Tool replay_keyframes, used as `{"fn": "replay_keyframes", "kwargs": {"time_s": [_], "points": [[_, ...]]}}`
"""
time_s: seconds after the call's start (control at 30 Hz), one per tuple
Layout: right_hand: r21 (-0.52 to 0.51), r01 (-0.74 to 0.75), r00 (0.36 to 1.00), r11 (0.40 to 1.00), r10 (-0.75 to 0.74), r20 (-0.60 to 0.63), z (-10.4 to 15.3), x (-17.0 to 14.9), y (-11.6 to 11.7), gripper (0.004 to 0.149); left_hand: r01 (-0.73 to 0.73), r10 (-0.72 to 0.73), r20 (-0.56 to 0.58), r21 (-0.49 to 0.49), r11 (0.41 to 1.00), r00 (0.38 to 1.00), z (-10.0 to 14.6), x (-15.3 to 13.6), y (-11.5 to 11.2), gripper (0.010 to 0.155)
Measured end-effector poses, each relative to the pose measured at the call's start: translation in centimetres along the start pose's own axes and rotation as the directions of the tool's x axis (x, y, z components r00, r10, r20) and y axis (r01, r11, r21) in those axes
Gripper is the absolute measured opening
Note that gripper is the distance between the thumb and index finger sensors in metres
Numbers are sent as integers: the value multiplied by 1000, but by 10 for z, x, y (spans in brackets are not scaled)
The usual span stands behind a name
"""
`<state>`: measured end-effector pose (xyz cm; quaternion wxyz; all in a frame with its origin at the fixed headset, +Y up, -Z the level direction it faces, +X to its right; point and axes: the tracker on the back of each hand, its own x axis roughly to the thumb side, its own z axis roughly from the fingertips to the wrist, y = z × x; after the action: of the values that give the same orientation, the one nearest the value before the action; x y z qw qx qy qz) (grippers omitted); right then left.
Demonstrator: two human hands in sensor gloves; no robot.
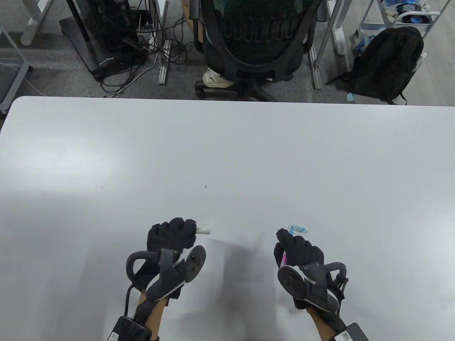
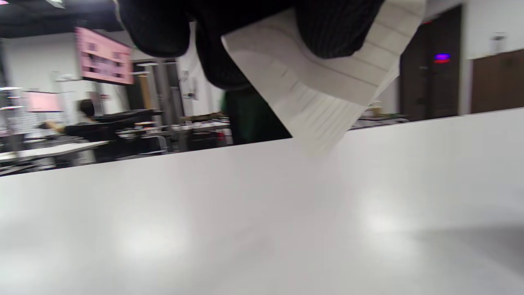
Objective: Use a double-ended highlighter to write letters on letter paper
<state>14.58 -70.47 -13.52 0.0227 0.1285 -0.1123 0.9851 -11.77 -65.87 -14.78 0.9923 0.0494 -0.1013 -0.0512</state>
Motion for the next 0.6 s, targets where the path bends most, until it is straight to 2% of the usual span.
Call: {"fn": "replay_keyframes", "kwargs": {"time_s": [0.13,0.23,0.47,0.6], "points": [[4,8,1000,1000,-8,-6,-1,-2,1,51,-18,26,139,-57,998,990,-4,24,-12,40],[13,10,1000,1000,-10,-8,-1,-3,1,51,40,-12,218,-123,992,976,-3,36,-25,40],[27,8,1000,1000,-8,2,-1,-1,2,51,132,-66,284,-217,967,957,-4,45,-44,39],[32,6,1000,999,-6,8,-2,0,2,51,186,-87,307,-308,933,948,-5,47,-54,42]]}}
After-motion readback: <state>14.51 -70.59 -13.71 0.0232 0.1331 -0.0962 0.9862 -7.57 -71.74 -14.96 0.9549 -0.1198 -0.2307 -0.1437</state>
